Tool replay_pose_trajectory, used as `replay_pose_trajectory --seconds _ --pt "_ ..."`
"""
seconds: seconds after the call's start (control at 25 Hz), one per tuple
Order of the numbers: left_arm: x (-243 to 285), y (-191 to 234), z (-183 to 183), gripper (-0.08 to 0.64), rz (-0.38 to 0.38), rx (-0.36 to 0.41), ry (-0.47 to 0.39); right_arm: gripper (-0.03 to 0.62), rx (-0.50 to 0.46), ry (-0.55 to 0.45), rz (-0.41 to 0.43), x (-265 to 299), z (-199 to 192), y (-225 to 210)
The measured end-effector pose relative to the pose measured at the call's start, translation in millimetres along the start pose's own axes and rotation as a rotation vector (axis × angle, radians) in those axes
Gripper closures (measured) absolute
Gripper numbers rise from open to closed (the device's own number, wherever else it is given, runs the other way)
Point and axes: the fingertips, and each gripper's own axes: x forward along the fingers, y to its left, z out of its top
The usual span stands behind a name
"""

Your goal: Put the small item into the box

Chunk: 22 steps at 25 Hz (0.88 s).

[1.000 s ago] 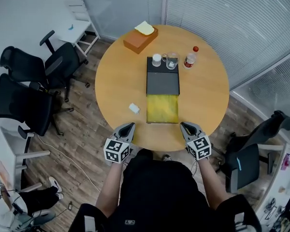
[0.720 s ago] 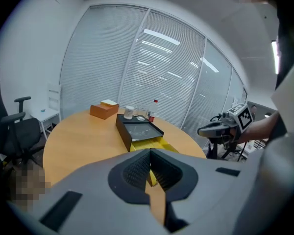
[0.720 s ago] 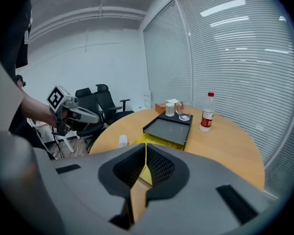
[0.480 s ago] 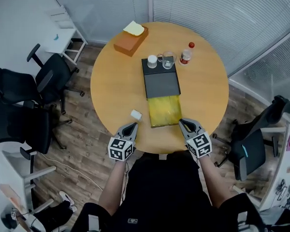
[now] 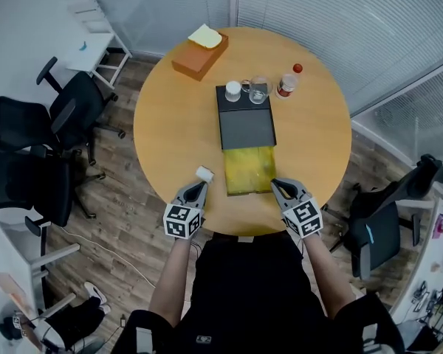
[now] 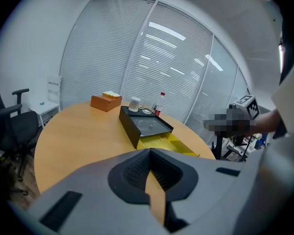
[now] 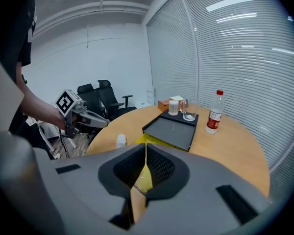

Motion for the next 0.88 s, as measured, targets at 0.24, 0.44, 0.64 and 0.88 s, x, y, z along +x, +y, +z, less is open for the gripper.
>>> replay_pose_trajectory --seconds 0.24,0.44,0.64,0.88 --pt "7 5 -12 0.552 0.016 0.019 0.036 0.586 0.003 0.01 0.02 10 -3 0" --pt "13 8 -21 0.549 0.024 0.025 0.055 0.586 0.013 0.021 0.031 12 -10 3" --pt "20 18 -27 0.436 0.054 0.036 0.086 0.586 0.02 0.036 0.029 11 -15 2" --pt "34 25 -36 0.372 0.062 0.059 0.132 0.586 0.021 0.06 0.034 12 -22 4"
